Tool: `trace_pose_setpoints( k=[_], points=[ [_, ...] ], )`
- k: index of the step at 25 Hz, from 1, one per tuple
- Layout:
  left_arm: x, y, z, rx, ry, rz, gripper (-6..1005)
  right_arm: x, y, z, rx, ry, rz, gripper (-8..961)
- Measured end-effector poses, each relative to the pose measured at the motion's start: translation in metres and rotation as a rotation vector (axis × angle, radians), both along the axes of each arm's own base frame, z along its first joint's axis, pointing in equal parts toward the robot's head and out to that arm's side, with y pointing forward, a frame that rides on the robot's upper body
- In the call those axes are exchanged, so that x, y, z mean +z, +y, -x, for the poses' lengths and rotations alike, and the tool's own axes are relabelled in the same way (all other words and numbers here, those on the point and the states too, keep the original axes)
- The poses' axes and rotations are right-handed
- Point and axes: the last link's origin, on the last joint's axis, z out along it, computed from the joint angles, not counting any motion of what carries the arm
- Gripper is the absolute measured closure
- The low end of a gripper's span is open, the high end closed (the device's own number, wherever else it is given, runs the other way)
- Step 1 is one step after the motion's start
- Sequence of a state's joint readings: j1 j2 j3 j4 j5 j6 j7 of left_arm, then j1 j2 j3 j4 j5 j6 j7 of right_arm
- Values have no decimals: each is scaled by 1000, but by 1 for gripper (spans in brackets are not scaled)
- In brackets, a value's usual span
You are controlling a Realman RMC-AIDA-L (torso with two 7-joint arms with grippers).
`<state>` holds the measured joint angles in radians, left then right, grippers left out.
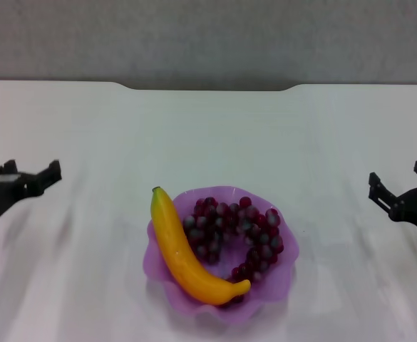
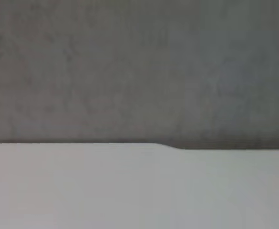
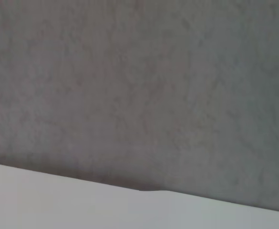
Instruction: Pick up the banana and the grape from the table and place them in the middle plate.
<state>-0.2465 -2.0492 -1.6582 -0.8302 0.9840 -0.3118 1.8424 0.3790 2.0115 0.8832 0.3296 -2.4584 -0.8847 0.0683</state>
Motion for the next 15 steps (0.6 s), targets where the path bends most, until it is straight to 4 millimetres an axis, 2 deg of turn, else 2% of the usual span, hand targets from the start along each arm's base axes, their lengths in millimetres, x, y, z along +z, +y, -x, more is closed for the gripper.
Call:
trace_pose_setpoints(
  k=[5, 10, 15],
  points=[
    [-6, -8, 12, -93, 130, -31, 108, -1, -1, 0, 2, -1, 4, 61],
    [-15, -30, 20, -250, 263, -74, 108, -2, -2, -1, 6, -15, 8, 61],
    [-18, -40, 34, -222, 229, -98, 108, -1, -2, 7, 57, -19, -5, 61]
  ],
)
